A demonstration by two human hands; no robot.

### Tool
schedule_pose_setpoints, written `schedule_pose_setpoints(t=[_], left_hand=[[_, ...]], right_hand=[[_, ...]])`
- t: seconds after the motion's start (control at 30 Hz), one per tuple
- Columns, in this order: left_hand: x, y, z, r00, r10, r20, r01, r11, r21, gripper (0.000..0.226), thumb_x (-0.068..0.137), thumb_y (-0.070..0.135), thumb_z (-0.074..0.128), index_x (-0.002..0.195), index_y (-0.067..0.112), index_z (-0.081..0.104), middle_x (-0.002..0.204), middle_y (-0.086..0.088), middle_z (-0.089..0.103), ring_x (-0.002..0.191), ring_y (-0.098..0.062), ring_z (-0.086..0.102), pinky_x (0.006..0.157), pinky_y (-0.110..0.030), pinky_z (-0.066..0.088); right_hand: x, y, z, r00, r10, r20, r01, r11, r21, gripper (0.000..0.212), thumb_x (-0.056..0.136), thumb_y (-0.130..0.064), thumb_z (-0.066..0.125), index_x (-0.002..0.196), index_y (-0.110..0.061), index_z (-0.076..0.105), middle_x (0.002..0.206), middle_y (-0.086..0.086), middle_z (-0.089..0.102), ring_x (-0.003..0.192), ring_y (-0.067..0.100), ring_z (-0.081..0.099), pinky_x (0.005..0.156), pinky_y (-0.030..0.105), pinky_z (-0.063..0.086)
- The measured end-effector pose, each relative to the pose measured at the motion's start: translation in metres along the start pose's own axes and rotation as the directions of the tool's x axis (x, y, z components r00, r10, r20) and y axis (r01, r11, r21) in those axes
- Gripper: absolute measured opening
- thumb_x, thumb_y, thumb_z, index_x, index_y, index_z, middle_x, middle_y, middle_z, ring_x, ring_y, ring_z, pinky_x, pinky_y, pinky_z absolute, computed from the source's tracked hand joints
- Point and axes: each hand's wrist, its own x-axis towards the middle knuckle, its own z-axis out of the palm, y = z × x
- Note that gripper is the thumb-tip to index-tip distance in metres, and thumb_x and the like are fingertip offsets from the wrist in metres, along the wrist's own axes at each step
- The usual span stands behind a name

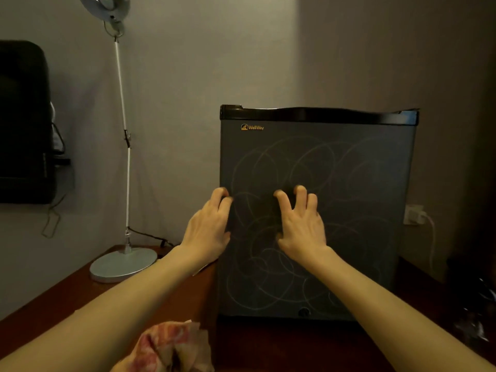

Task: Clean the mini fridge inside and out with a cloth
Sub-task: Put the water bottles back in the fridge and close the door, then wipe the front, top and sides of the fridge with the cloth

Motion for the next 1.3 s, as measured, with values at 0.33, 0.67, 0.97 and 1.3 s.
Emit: schedule_pose_setpoints(t=[0.33, 0.67, 0.97, 1.3], left_hand=[[0.000, -0.003, 0.011, 0.997, -0.004, -0.079, 0.001, 0.999, -0.042, 0.064, 0.065, 0.007, 0.082, 0.121, 0.006, 0.051, 0.131, -0.009, 0.042, 0.081, -0.029, 0.061, 0.067, -0.042, 0.056], [-0.002, 0.031, -0.008, 0.996, -0.087, -0.036, 0.089, 0.993, 0.078, 0.058, 0.078, 0.026, 0.074, 0.128, 0.013, 0.048, 0.135, -0.002, 0.039, 0.111, -0.021, 0.053, 0.087, -0.036, 0.043], [-0.026, 0.121, 0.014, 0.983, 0.090, 0.160, -0.060, 0.981, -0.185, 0.059, 0.085, 0.035, 0.067, 0.136, 0.023, 0.040, 0.137, 0.003, 0.036, 0.115, -0.015, 0.050, 0.089, -0.032, 0.050], [-0.022, 0.217, 0.042, 0.945, 0.272, 0.180, -0.208, 0.927, -0.313, 0.053, 0.088, 0.037, 0.063, 0.135, 0.026, 0.040, 0.132, 0.005, 0.039, 0.106, -0.010, 0.050, 0.081, -0.027, 0.052]], right_hand=[[0.001, 0.004, 0.013, 0.998, -0.015, -0.064, 0.013, 0.999, -0.042, 0.095, 0.075, -0.028, 0.074, 0.144, -0.030, 0.008, 0.146, 0.014, 0.001, 0.128, 0.033, 0.020, 0.099, 0.038, 0.042], [-0.005, 0.007, -0.002, 1.000, 0.007, -0.022, -0.007, 1.000, -0.004, 0.087, 0.076, -0.032, 0.073, 0.141, -0.032, 0.014, 0.145, 0.012, 0.009, 0.128, 0.034, 0.023, 0.099, 0.042, 0.040], [-0.057, 0.056, -0.024, 0.999, 0.045, 0.022, -0.044, 0.999, -0.009, 0.080, 0.079, -0.027, 0.070, 0.139, -0.031, 0.018, 0.145, 0.011, 0.013, 0.129, 0.031, 0.024, 0.098, 0.037, 0.041], [-0.107, 0.144, -0.061, 0.985, 0.165, -0.047, -0.170, 0.978, -0.124, 0.068, 0.084, -0.030, 0.062, 0.139, -0.029, 0.022, 0.143, 0.009, 0.020, 0.129, 0.029, 0.025, 0.099, 0.038, 0.038]])
